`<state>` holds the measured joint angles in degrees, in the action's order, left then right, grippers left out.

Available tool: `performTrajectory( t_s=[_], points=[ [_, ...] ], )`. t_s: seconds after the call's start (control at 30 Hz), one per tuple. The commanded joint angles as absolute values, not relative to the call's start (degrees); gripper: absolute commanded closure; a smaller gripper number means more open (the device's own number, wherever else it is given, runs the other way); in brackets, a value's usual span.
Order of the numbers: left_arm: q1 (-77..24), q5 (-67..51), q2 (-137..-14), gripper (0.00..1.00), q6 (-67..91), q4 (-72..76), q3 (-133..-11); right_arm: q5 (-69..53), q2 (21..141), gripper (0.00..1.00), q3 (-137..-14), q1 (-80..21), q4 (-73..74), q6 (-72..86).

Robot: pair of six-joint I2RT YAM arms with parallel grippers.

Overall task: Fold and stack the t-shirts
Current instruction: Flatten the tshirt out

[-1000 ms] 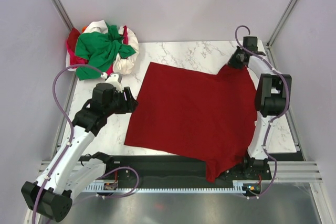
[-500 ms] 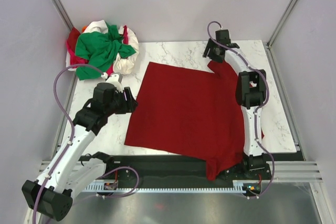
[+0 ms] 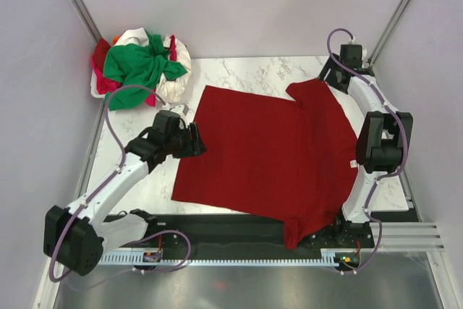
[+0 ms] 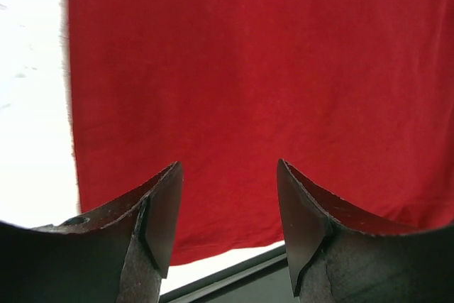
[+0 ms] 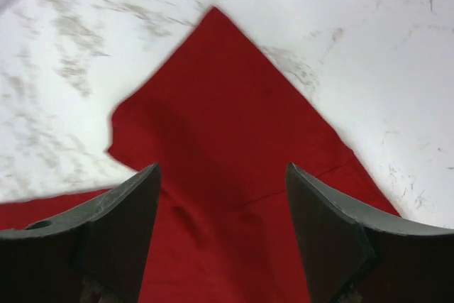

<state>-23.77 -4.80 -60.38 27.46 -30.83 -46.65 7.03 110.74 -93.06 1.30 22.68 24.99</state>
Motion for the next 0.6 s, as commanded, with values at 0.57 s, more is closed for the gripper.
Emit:
performTrajectory(
  t_s=[0.57],
  points=[
    [-25.0,-1.9,-73.6,0.40,37.7,-11.9,-42.2,0.2,149.1,0.24,-127.4,2.4,34.9,27.2]
  ],
)
